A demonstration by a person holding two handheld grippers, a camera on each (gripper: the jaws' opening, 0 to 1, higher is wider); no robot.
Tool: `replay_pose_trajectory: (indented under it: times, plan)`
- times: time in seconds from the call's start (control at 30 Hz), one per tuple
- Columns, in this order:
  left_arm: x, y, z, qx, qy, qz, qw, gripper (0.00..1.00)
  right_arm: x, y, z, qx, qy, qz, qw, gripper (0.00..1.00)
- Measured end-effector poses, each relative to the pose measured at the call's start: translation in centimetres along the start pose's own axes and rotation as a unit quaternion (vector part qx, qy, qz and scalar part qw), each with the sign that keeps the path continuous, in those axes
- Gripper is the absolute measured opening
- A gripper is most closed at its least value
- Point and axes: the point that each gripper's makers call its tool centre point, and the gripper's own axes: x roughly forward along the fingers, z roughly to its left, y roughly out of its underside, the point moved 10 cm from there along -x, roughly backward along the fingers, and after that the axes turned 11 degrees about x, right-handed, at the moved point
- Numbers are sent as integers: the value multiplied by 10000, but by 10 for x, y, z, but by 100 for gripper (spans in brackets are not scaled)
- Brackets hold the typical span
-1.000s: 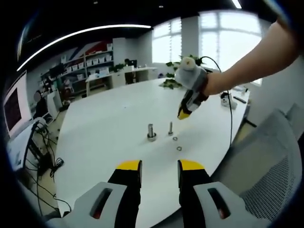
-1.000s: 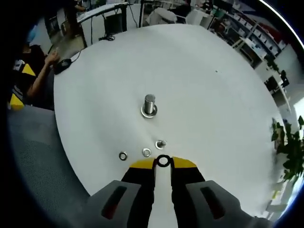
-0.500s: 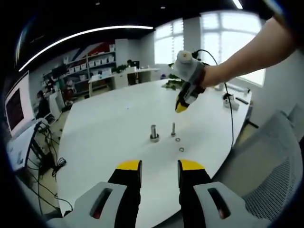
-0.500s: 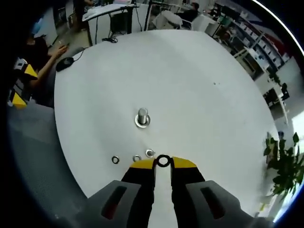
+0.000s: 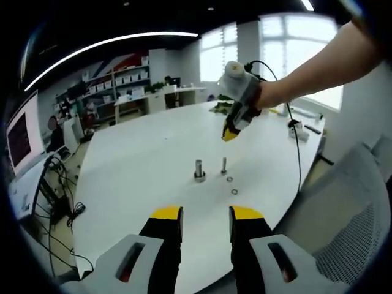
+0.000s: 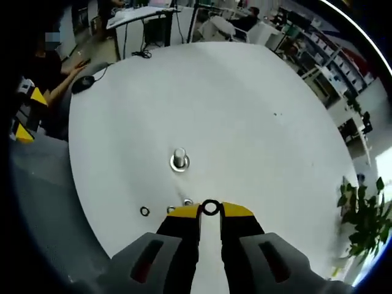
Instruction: Place the washer onto the threaded stud by aligning its center hole with the stud, sliding it down to the base, and recovering from edge contact or off-axis alignment until the washer reaches the visible bottom stop.
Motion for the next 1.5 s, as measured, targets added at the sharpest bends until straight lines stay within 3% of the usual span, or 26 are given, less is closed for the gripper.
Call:
replay_pose_trajectory:
  times: [0.33, 0.87, 1.5]
  plan:
    - [0, 1, 0, -45, 76, 9, 10000, 28, -3, 4, -13, 144, -45, -26, 9999, 13]
    - [2, 2, -2, -26, 162, 108, 9998, 28, 29, 13, 14, -389, -609, 308, 9969, 13]
    - [3, 3, -3, 21, 166, 162, 9997, 28, 51, 15, 17, -472, -687, 600, 9947, 13]
